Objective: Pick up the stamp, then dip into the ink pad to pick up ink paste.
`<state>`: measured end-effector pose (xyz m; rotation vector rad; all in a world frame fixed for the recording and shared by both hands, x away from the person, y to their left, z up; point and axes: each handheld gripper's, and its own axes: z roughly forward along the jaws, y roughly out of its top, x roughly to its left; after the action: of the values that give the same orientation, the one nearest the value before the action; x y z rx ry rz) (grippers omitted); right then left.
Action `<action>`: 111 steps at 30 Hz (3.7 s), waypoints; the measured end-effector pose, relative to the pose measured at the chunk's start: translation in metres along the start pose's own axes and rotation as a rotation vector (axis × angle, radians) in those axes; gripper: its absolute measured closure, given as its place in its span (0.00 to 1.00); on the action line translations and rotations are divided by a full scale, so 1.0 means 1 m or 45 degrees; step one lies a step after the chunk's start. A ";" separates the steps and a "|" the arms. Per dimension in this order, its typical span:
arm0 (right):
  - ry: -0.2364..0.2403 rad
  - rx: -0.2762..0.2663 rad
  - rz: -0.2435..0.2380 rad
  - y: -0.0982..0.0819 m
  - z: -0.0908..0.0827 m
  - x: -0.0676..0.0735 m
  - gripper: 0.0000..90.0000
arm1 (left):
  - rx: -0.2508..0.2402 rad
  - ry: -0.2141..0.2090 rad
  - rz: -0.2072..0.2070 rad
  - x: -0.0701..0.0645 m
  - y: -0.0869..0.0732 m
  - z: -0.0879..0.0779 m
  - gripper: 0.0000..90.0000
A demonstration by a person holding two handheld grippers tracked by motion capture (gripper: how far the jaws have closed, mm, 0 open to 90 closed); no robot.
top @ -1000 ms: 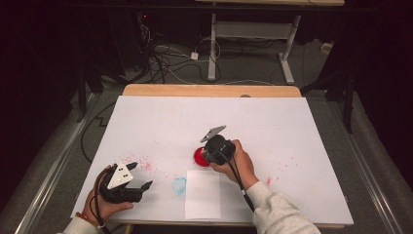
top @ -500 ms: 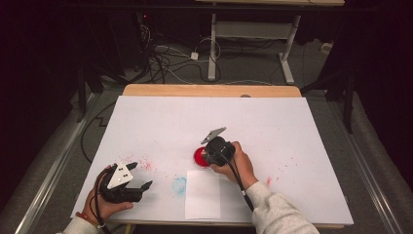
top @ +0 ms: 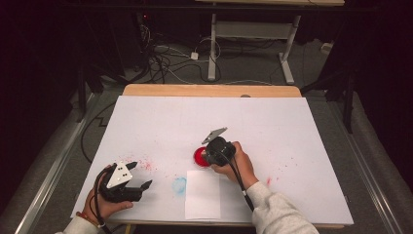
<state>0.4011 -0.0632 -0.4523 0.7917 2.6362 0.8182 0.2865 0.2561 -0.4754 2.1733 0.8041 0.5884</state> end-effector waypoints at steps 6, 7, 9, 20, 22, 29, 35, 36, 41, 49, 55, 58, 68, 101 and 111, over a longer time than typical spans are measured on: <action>0.006 -0.009 0.008 -0.001 0.001 -0.001 0.85 | 0.002 0.001 0.003 0.000 0.000 0.000 0.22; 0.004 -0.008 0.007 -0.001 0.001 -0.001 0.85 | 0.005 0.002 0.002 0.000 0.000 0.000 0.22; 0.002 -0.009 0.006 -0.001 0.001 0.000 0.85 | 0.004 0.000 -0.001 0.000 0.000 0.000 0.22; 0.012 -0.028 0.022 0.000 -0.005 0.000 0.85 | 0.006 0.005 0.004 0.000 -0.001 0.000 0.22; 0.011 -0.051 0.021 0.001 -0.011 -0.001 0.85 | 0.010 0.005 0.008 0.000 0.000 0.000 0.22; 0.005 -0.109 0.005 0.012 -0.041 -0.001 0.85 | 0.020 0.009 0.018 -0.001 0.000 0.000 0.22; -0.013 -0.179 -0.029 0.024 -0.068 0.001 0.85 | 0.006 0.012 0.017 -0.001 0.000 -0.002 0.22; -0.015 -0.187 -0.034 0.025 -0.071 0.001 0.85 | 0.011 0.013 0.019 -0.002 0.000 -0.002 0.22; -0.024 -0.203 -0.036 0.029 -0.079 0.002 0.85 | 0.017 0.013 0.023 -0.002 0.000 -0.002 0.22; -0.008 -0.114 -0.015 0.018 -0.050 0.002 0.85 | 0.020 0.010 0.022 -0.002 0.000 -0.001 0.22; 0.013 -0.045 0.025 0.005 -0.020 0.000 0.85 | 0.029 0.007 0.024 -0.002 -0.001 0.000 0.22; 0.018 -0.030 0.021 0.002 -0.012 0.000 0.85 | 0.033 0.003 0.027 -0.002 -0.001 0.001 0.22; 0.008 -0.012 0.005 -0.002 -0.002 0.002 0.85 | 0.038 0.004 0.026 -0.002 -0.002 0.000 0.22; 0.001 -0.018 0.014 -0.004 -0.001 0.003 0.85 | 0.048 -0.003 0.024 -0.002 -0.002 0.001 0.22; -0.020 -0.126 -0.006 0.015 -0.041 0.000 0.84 | 0.054 -0.006 0.028 -0.002 -0.002 0.002 0.22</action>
<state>0.3912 -0.0712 -0.4107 0.7627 2.5608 0.9291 0.2857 0.2545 -0.4781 2.2237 0.7972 0.5820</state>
